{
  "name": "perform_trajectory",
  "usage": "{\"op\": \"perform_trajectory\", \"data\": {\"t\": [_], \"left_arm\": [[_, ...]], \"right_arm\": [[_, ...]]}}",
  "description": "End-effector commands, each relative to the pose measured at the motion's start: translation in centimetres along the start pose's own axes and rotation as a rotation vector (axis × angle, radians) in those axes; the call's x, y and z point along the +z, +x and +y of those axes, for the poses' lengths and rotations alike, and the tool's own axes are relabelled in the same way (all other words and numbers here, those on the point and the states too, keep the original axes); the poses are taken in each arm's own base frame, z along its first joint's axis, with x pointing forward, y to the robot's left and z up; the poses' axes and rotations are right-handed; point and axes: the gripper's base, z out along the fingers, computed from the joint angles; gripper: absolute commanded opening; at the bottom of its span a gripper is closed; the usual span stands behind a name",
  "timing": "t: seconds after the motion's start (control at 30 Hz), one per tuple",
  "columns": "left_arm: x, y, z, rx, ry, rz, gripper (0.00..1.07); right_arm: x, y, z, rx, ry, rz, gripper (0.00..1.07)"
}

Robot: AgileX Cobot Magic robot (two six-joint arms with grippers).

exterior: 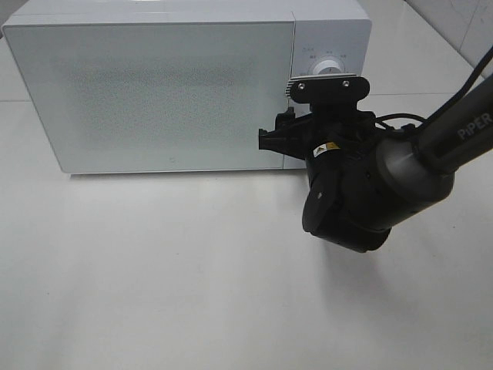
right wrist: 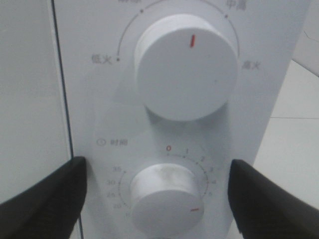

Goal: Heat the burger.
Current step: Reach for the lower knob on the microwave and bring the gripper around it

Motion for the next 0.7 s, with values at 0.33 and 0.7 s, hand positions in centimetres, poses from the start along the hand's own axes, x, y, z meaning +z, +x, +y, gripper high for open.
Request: {"op": "perform_trajectory", "data": {"t": [0.33, 0.7], "left_arm": [[-0.18, 0.05, -0.08, -0.012, 0.005, -0.024, 0.98], [-0.18, 0.05, -0.08, -0.012, 0.005, -0.024, 0.98]], "right_arm": [[0.9, 0.25, -0.18, 0.01, 0.017, -0.021, 0.75], [1.14, 0.37, -0.21, 0.031, -0.006, -0.007, 0.16]]}}
